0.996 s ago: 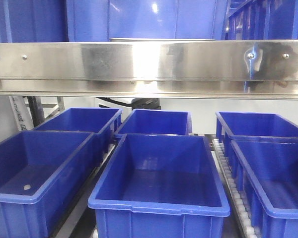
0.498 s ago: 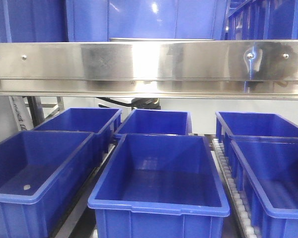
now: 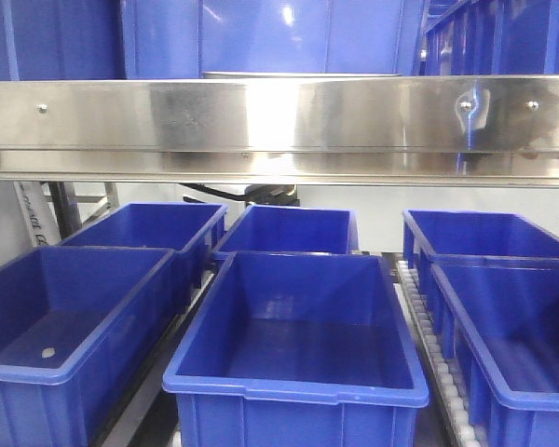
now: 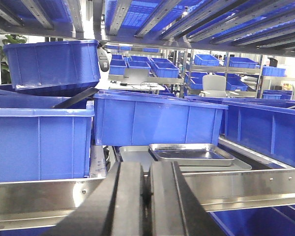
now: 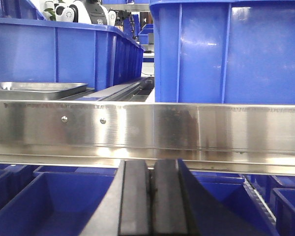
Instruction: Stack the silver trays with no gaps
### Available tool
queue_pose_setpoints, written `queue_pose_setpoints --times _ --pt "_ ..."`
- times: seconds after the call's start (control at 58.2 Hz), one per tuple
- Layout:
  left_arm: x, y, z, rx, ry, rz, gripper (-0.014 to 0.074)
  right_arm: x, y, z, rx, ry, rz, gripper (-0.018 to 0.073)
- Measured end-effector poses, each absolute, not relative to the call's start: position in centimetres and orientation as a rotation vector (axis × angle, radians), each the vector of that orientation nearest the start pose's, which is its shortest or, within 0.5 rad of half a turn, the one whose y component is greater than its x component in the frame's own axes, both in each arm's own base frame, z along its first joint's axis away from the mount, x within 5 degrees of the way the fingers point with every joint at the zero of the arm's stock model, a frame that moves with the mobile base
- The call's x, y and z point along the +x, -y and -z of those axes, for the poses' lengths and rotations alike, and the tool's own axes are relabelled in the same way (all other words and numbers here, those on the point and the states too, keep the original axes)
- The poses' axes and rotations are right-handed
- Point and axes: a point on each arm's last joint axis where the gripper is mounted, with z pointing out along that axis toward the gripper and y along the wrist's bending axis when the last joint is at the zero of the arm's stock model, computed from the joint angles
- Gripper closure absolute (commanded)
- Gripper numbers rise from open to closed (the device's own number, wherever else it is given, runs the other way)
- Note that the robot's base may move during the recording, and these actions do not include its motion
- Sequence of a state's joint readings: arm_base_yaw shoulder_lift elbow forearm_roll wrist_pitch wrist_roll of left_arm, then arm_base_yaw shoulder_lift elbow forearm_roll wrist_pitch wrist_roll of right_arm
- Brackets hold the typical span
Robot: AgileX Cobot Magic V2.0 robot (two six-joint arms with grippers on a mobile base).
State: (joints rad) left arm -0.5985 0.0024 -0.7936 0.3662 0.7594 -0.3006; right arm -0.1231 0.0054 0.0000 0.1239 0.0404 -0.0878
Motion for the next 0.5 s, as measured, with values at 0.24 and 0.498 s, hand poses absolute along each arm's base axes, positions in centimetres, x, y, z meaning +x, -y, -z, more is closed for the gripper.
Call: queue_pose_setpoints --times 0.24,0.498 --pt "-3.03 -4.79 -38.27 0.199 -1.417 0.341 0.0610 5.65 0.65 -20.93 0.119 -1.525 0.064 0.0638" --pt "-3.03 -4.79 -38.27 0.199 -1.417 0.341 0.0610 5.65 0.65 -20.93 0.119 -1.525 0.064 0.0638"
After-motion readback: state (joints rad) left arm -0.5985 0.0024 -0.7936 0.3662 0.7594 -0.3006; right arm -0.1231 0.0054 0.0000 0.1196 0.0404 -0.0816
